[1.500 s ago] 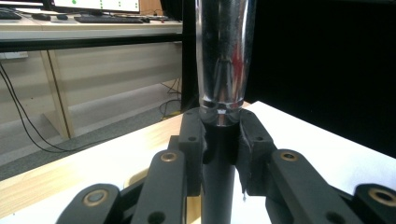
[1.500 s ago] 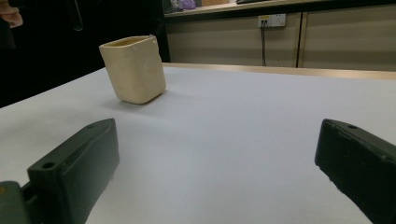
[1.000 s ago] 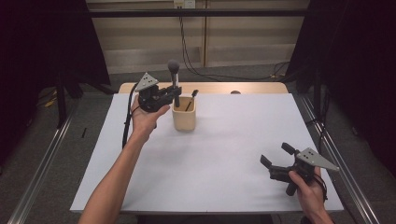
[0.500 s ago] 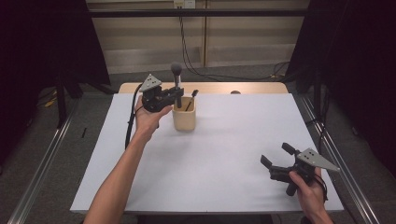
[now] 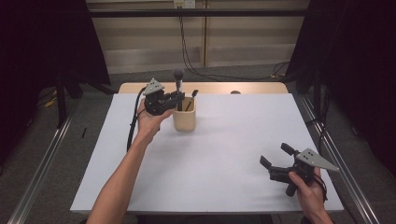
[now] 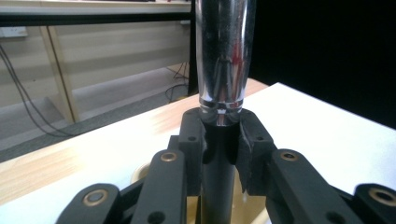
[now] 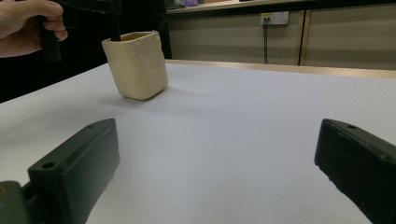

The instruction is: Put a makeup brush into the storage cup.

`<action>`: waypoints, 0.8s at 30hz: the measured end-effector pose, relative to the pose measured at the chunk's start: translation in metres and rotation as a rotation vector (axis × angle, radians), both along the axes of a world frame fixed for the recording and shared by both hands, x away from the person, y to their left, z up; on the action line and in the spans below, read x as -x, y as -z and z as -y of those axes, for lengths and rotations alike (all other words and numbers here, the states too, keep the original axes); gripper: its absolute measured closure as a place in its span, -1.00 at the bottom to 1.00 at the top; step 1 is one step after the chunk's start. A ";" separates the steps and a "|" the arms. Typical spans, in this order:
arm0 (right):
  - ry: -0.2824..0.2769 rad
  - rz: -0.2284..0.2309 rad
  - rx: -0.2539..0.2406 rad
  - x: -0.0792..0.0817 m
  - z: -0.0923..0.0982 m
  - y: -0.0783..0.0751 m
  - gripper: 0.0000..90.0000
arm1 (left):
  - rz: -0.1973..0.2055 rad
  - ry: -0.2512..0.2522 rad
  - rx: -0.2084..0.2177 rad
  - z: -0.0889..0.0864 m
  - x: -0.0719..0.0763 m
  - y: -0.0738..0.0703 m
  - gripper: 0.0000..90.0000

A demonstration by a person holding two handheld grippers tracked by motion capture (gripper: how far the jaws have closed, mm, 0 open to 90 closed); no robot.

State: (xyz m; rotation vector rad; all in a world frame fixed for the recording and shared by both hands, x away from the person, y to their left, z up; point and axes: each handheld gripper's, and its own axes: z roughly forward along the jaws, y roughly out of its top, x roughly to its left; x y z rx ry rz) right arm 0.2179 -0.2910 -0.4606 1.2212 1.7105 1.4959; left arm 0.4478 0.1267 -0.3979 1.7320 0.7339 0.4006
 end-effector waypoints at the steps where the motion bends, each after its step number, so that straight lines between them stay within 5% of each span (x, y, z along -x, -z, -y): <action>1: -0.001 0.000 0.004 0.000 0.000 0.000 -1.00 | -0.004 -0.002 0.000 0.000 0.000 0.001 0.66; 24: -0.019 -0.008 0.004 0.000 -0.002 0.002 -1.00 | -0.035 -0.003 -0.049 0.010 0.004 0.022 0.66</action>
